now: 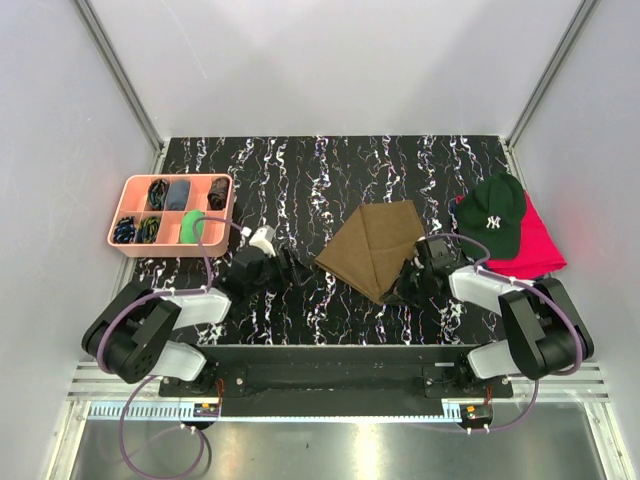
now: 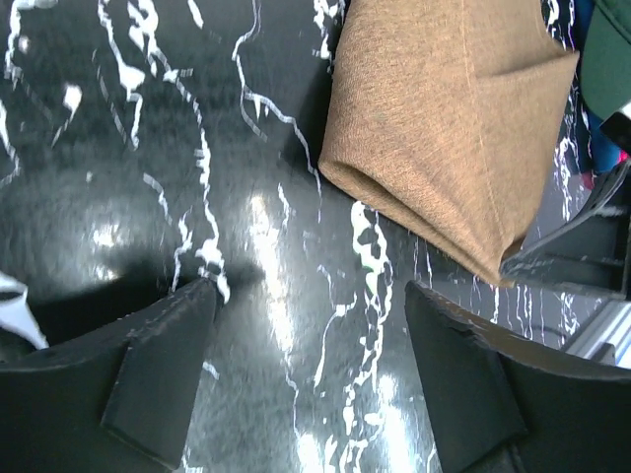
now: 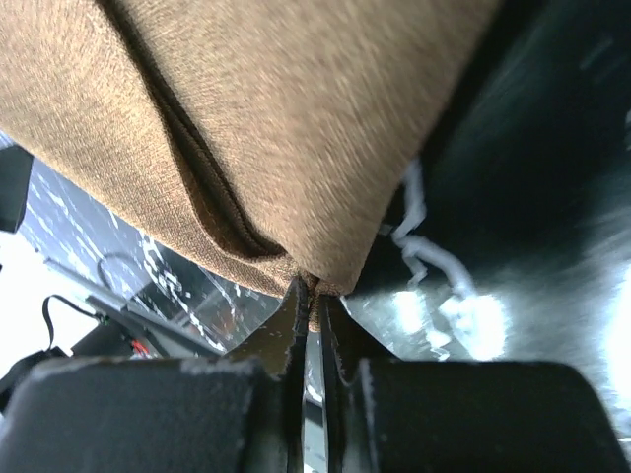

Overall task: Fold the napkin, place the utensils inside, and roll it up
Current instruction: Roll the napkin with the utensil

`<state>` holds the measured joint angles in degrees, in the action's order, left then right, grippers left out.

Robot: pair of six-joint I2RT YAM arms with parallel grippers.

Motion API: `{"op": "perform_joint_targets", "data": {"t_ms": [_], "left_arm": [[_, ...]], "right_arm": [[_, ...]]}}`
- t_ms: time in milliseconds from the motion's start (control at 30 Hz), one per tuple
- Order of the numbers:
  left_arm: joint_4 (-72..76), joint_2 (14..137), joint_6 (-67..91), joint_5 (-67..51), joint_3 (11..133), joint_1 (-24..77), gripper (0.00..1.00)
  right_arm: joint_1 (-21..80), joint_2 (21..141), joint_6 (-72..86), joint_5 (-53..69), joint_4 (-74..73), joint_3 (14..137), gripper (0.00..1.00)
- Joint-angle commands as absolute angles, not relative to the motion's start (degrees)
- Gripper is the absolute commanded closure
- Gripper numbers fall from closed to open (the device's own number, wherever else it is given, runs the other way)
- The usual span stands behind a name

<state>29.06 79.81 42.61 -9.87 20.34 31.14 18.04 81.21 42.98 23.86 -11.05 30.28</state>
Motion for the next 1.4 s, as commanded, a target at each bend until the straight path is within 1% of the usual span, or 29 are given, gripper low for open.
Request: {"op": "perform_joint_targets", "data": {"t_ms": [0,167,300,600,733,833,867,933,967,1133,1300,1367], "left_arm": [[34.71,76.56,44.47,-10.37,17.58,30.94,0.23],[37.09,74.97,45.44,-9.14,15.65,30.76,0.23],[38.32,76.72,44.12,-10.37,17.83,30.41,0.26],[41.74,90.07,43.41,-16.16,25.22,28.83,0.32],[44.91,95.53,44.73,-19.68,27.94,28.56,0.39],[46.05,98.26,45.7,-21.0,28.65,28.56,0.43],[46.4,99.13,45.79,-21.09,28.65,28.56,0.47],[46.32,99.67,45.88,-21.09,28.48,28.56,0.5],[45.71,100.02,45.88,-21.09,28.48,28.56,0.54],[42.98,100.11,45.79,-21.18,27.69,28.56,0.57],[41.22,99.41,45.44,-21.18,26.9,28.56,0.57],[41.04,99.67,45.26,-21.27,26.63,28.56,0.59]], "right_arm": [[23.71,79.19,49.3,21.1,-10.11,27.25,1.0],[26.63,77.44,52.56,20.39,-9.32,23.48,1.0],[27.07,75.15,53.35,20.48,-9.67,21.27,1.0],[27.07,73.48,53.61,20.04,-10.19,20.39,1.0],[27.07,73.83,53.35,20.13,-10.11,20.74,1.0],[27.07,73.92,53.26,19.95,-10.11,20.74,1.0],[27.16,73.92,53.26,19.86,-10.11,20.66,1.0],[27.07,73.92,53.17,19.86,-10.11,20.74,1.0],[27.07,73.83,53.17,19.86,-10.19,20.83,1.0],[27.07,73.83,53.09,19.86,-10.11,21.44,1.0],[27.07,74.35,52.91,19.86,-10.11,22.23,1.0],[27.07,74.36,52.82,19.78,-10.11,22.41,1.0]]}}
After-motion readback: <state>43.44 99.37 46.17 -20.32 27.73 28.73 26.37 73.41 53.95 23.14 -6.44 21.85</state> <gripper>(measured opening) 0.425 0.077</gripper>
